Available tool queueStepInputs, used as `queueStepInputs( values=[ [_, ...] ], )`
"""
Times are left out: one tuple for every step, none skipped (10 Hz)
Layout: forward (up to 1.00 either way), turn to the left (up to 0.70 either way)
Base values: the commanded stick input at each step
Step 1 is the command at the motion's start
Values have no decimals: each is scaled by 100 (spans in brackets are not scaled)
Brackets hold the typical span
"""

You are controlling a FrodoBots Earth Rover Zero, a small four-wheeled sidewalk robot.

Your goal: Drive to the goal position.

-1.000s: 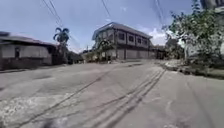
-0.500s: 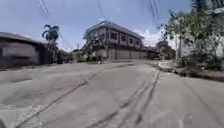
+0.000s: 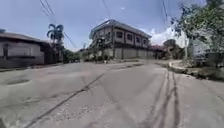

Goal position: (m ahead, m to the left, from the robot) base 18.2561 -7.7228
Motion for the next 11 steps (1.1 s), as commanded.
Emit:
queueStepInputs(
  values=[
    [100, -14],
    [100, -37],
    [100, -37],
    [100, -37],
    [100, -37],
    [100, -37],
    [100, -37],
    [100, -37],
    [100, -37],
    [100, -37],
    [100, -37]
  ],
)
